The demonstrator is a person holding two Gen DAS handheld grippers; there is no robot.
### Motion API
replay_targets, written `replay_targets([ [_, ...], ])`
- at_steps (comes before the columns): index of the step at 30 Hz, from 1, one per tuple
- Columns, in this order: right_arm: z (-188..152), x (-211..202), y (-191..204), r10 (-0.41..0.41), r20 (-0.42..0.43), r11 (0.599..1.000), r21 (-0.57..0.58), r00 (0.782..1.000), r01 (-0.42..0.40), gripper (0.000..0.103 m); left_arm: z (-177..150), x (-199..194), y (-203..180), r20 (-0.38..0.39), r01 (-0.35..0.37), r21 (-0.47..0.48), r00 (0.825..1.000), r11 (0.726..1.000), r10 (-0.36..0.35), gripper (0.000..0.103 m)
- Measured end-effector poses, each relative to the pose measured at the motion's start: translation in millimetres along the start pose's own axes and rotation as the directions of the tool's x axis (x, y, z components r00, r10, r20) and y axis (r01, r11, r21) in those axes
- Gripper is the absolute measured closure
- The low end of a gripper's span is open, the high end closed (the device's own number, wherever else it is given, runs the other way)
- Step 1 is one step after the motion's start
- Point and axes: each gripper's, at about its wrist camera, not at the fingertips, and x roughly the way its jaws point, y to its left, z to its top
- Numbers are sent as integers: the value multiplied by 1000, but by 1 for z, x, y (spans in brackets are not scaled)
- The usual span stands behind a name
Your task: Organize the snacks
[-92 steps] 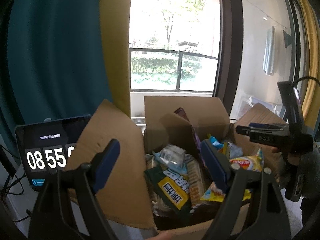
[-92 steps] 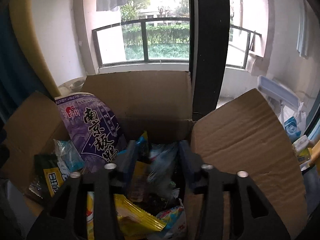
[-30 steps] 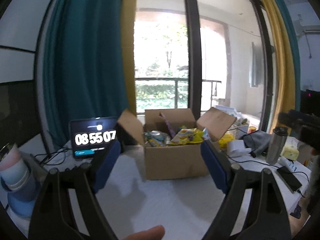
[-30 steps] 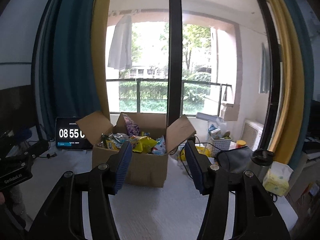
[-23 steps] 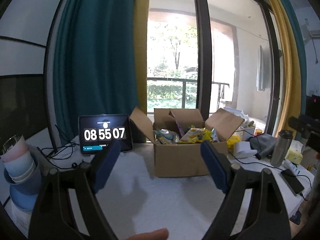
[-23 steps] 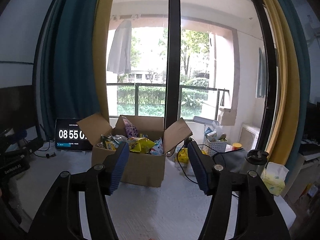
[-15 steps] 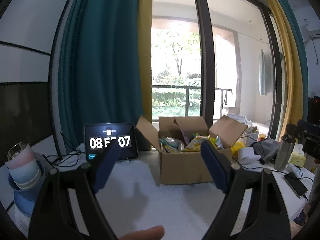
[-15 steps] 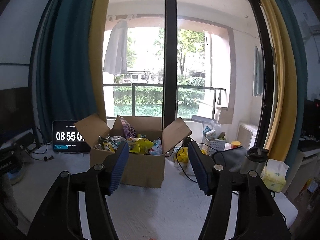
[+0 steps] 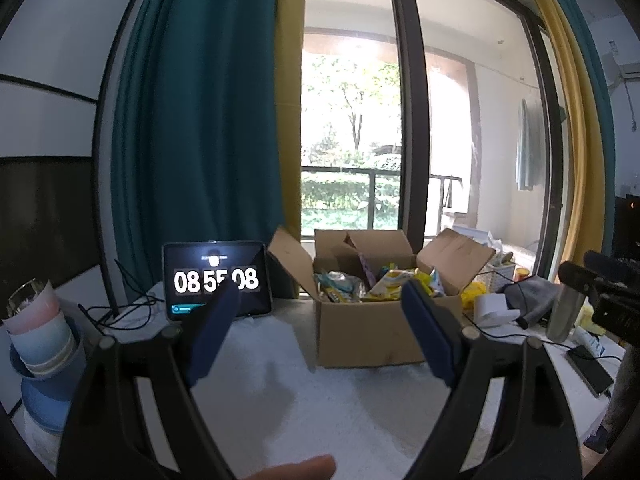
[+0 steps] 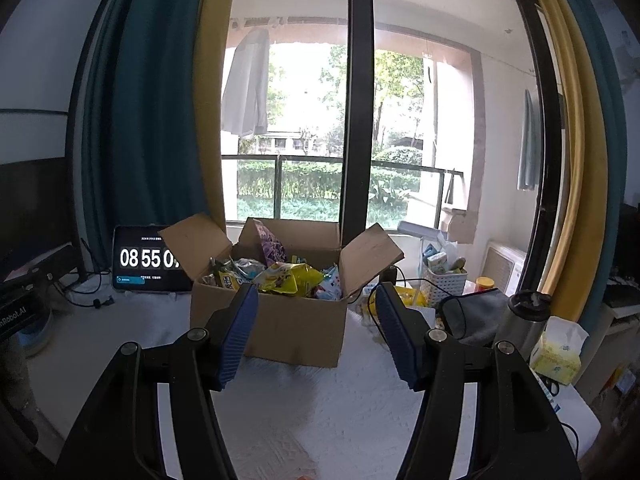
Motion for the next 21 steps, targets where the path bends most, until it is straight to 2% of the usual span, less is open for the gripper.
replay_targets([
  [21,-3,13,-8,-1,-29,1000,22,1000,2,39,0,13,-9,-21,18,10,1000,1000,-17,19],
])
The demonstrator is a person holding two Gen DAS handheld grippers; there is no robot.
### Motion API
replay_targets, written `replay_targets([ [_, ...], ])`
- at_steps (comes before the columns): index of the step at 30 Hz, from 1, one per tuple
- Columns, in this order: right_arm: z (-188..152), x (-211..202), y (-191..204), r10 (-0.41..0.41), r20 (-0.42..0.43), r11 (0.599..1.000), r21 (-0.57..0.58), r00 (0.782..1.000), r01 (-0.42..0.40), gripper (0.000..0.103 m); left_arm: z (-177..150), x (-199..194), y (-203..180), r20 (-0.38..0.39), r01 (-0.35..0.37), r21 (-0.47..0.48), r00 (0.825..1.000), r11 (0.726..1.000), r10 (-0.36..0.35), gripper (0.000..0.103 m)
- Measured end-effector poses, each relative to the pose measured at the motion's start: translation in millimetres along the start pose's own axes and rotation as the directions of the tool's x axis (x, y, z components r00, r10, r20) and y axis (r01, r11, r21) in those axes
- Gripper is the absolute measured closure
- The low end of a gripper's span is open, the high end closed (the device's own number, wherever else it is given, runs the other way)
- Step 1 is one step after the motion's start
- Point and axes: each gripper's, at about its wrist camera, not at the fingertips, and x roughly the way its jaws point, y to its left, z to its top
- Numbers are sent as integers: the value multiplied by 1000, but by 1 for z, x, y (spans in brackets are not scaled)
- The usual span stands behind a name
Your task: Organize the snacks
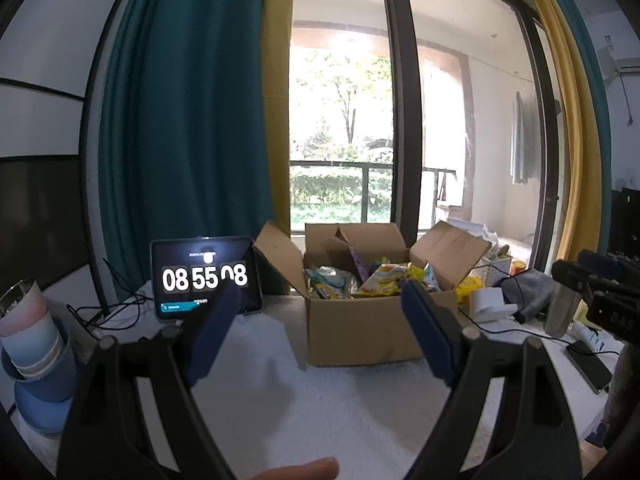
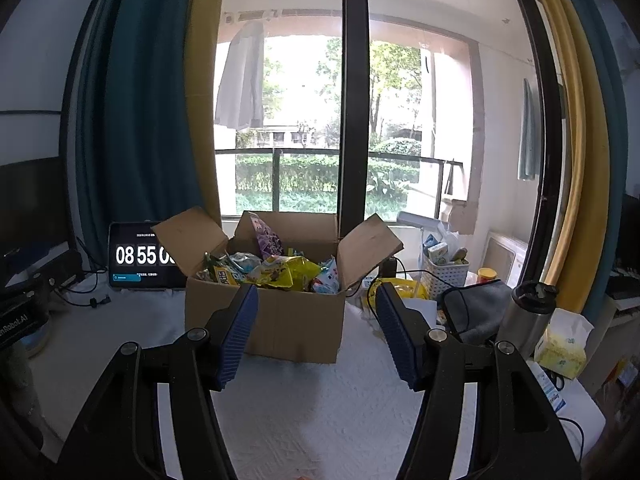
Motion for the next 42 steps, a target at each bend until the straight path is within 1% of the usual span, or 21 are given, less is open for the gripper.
replay_targets([
  [16,0,13,-6,-3,-18,1000,7,1000,3,39,1,9,-2,-13,5,1,1000,1000,-5,19],
  [42,1,26,-15,4,-19,1000,13,1000,-4,39,4,21,-15,-18,-14,9,1000,1000,14,19],
])
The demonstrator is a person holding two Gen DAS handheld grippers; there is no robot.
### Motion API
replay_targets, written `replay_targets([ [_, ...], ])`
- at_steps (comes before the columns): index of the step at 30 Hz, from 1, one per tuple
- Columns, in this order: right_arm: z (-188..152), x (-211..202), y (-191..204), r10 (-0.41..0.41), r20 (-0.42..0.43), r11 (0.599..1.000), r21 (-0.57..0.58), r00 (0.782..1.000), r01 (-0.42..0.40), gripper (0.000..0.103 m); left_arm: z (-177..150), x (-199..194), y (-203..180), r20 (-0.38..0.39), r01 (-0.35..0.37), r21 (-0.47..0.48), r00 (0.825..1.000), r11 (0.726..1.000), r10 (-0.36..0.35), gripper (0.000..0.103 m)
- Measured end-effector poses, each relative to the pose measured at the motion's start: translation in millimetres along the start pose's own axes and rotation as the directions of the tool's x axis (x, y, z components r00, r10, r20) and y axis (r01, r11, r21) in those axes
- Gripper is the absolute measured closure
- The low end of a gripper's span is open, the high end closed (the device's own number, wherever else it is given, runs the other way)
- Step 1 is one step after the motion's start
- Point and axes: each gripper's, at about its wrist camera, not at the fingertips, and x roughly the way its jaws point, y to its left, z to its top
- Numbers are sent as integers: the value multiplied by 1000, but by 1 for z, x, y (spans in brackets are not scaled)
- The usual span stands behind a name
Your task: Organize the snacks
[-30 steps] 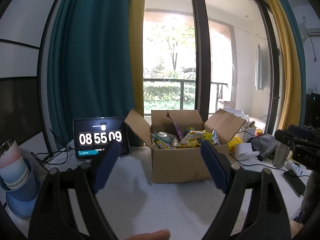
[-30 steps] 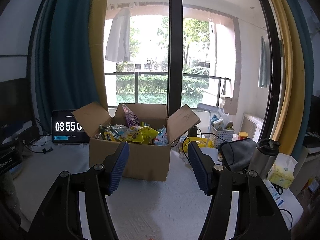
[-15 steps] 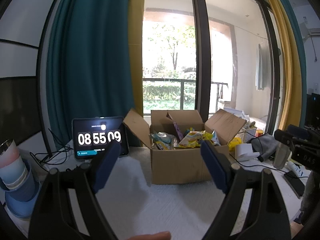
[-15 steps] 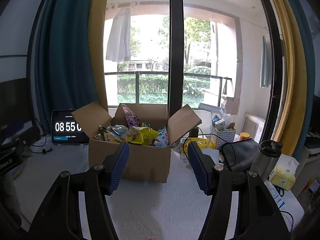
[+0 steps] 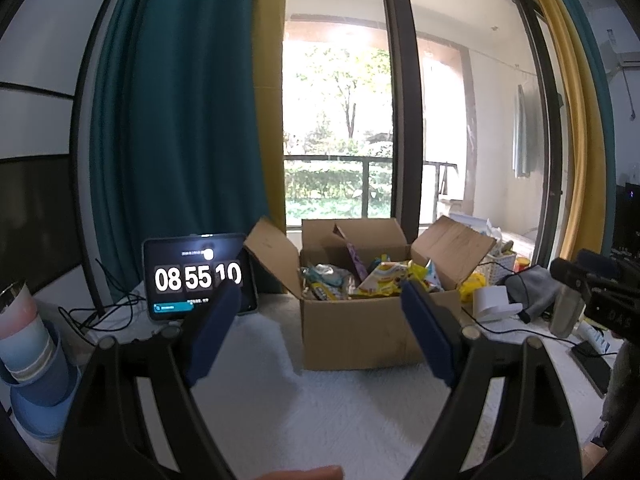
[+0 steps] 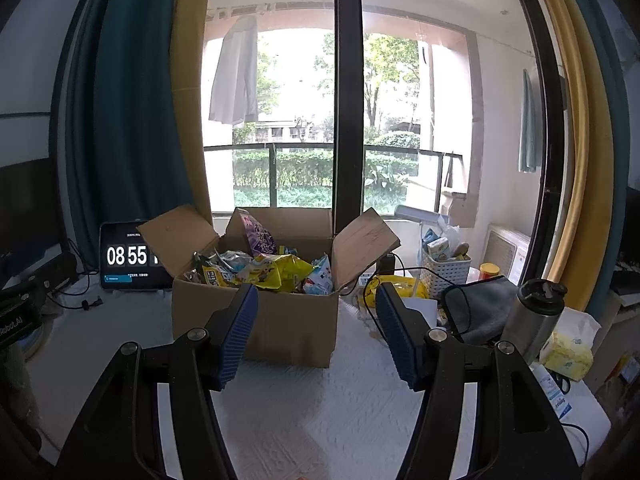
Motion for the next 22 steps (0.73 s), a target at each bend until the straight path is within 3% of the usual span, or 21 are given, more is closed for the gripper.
replay_targets([
  [22,1,8,-9,3,-6,1000,14,1000,-3,39,3,11,-4,1,8,-3,1000,1000,-8,19],
])
